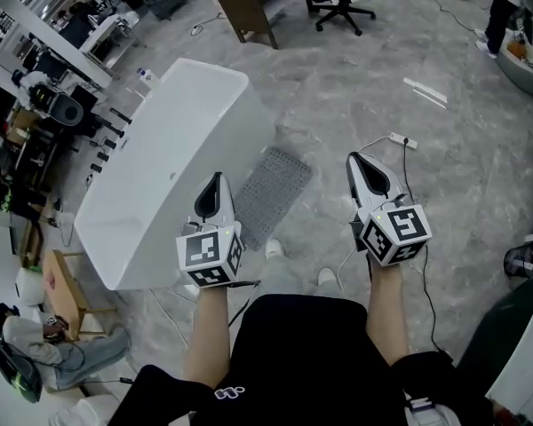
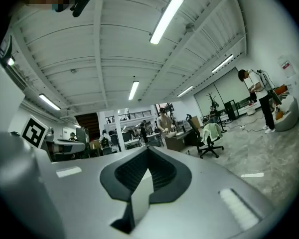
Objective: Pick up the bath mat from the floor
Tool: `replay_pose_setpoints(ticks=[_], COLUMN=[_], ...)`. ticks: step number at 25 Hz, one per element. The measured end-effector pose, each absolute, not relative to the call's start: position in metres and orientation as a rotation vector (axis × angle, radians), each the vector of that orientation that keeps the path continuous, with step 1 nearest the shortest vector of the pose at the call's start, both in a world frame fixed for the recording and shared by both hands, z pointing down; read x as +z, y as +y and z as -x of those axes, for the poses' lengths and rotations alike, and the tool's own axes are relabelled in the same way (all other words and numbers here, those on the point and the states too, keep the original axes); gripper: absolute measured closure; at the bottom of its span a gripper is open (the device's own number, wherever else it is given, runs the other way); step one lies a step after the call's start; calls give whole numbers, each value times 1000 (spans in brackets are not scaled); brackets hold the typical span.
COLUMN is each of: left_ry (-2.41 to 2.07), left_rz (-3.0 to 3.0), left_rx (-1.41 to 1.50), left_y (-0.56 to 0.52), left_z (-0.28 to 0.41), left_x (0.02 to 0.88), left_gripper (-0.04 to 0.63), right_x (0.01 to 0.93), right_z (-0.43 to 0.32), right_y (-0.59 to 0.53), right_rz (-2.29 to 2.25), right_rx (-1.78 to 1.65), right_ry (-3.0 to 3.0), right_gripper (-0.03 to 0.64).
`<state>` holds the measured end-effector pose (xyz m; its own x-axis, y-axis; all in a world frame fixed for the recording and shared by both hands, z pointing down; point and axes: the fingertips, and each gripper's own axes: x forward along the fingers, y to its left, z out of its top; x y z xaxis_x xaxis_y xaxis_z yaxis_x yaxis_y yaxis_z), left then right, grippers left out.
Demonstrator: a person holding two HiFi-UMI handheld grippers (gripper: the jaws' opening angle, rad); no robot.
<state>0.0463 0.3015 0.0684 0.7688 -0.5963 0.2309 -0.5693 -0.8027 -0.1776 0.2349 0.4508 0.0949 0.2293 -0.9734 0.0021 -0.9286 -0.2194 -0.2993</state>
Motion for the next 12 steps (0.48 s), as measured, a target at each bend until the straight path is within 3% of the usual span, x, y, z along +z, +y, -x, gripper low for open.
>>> replay_pose_setpoints(ticks=[12], left_ry=[972], left_rz=[2942], left_rx=[-416], left_y=[236], left_z=[-55], left_x=[115], left_gripper=[591], right_x=[105], right_z=[-263], right_y=[419], right_rz=[2408], right_rx=[-252], right_ry=[1762], right_gripper=[614])
